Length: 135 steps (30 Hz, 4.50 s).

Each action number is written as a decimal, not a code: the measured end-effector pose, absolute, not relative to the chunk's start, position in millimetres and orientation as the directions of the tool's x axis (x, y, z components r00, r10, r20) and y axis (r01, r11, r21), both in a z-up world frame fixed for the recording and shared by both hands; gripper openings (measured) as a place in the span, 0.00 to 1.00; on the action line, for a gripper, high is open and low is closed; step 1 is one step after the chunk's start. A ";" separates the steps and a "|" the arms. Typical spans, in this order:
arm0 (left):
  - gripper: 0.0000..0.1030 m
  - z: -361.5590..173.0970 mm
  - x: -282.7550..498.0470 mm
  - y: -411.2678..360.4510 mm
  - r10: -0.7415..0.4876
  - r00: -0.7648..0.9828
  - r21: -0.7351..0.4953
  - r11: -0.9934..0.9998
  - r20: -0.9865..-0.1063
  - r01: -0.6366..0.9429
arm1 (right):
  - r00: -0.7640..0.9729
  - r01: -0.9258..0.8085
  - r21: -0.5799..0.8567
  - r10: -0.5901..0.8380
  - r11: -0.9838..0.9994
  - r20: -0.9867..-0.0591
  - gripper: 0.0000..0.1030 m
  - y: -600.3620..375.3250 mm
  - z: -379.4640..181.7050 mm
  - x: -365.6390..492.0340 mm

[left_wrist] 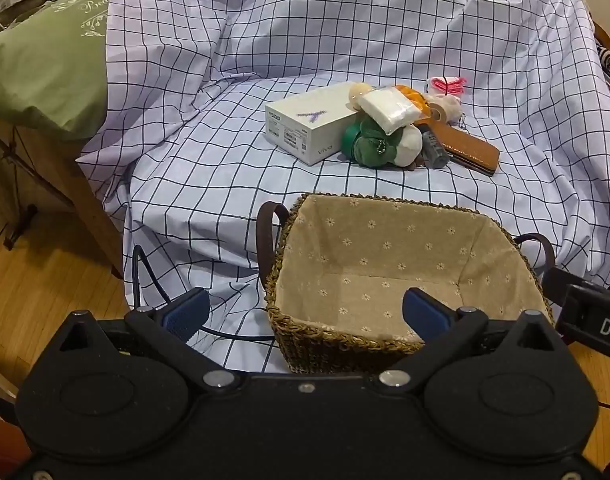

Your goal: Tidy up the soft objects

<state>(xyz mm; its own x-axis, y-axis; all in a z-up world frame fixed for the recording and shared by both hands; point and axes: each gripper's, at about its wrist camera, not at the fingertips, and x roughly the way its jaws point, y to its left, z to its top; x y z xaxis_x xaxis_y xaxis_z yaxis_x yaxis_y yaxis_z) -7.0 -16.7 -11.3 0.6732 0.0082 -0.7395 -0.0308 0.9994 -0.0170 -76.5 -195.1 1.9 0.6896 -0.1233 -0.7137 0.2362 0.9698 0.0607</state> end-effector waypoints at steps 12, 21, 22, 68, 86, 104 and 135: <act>0.97 -9.1 -4.4 -15.3 0.015 0.673 -0.017 0.999 -0.740 -0.040 | 0.689 0.240 0.064 -0.124 0.969 -0.714 1.00 -198.1 0.9 -72.3; 0.97 -8.6 -3.8 -14.5 0.014 0.671 -0.018 0.999 -0.741 -0.040 | 0.687 0.237 0.065 -0.120 0.969 -0.716 1.00 -194.7 1.1 -75.4; 0.97 -8.7 -3.6 -14.1 0.014 0.672 -0.019 0.999 -0.741 -0.041 | 0.688 0.237 0.065 -0.120 0.969 -0.716 1.00 -195.3 0.5 -74.9; 0.97 -10.8 -2.4 -17.2 0.037 0.653 0.023 0.999 -0.757 -0.030 | 0.716 0.231 0.092 -0.105 0.969 -0.690 0.99 -198.3 -2.9 -70.7; 0.97 11.8 63.3 -5.2 0.004 0.660 -0.033 0.999 -0.752 -0.043 | 0.817 0.104 0.009 -0.080 0.995 -0.572 0.98 -200.4 23.4 14.2; 0.97 -17.7 157.1 22.8 0.076 0.598 0.011 0.994 -0.798 -0.112 | 0.743 -0.088 -0.016 0.055 0.996 -0.667 0.99 -146.6 -2.5 160.6; 0.97 -27.1 178.6 27.6 0.074 0.567 0.012 0.994 -0.820 -0.111 | 0.692 -0.071 0.046 0.083 0.996 -0.717 0.48 -150.8 -28.9 217.3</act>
<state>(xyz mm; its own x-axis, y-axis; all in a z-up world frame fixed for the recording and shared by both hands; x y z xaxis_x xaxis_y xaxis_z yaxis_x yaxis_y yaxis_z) 178.6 27.6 -27.1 0.5669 0.0737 -0.8205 -0.1115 0.9937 0.0122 217.3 -150.8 -28.9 0.6919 0.0826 -0.7172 -0.0710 0.9964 0.0462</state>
